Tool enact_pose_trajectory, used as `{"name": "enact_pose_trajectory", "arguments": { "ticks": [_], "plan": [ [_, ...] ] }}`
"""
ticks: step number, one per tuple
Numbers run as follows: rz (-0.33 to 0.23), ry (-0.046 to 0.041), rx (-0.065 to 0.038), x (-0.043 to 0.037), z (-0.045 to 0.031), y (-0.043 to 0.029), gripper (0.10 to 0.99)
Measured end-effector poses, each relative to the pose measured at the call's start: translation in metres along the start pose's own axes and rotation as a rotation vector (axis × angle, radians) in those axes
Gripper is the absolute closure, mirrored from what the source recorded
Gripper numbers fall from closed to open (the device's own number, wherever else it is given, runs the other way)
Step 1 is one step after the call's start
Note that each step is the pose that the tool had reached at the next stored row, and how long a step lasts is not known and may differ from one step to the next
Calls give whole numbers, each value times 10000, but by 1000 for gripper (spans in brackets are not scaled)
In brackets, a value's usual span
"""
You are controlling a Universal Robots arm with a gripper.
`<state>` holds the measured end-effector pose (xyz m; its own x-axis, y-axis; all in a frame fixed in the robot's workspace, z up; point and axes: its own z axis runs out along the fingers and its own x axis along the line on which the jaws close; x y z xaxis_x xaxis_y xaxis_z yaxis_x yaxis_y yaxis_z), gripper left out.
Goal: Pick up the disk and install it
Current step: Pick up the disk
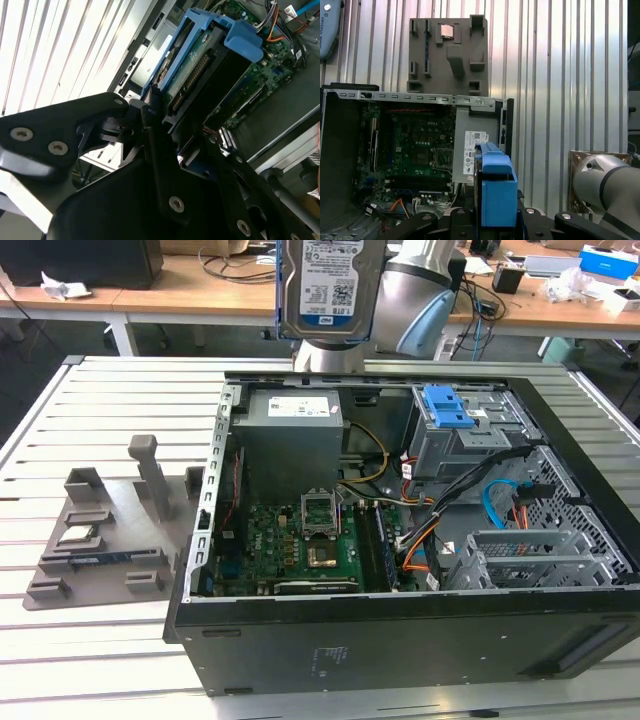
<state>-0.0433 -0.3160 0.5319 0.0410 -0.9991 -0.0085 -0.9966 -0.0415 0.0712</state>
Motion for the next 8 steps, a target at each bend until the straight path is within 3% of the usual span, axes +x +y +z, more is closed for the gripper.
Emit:
{"name": "enact_pose_trajectory", "arguments": {
  "ticks": [4, 8],
  "plan": [
    [3, 0, -1, 10, -18, -250, 722],
    [2, -2, 1, 15, -25, -367, 722]
  ]
}}
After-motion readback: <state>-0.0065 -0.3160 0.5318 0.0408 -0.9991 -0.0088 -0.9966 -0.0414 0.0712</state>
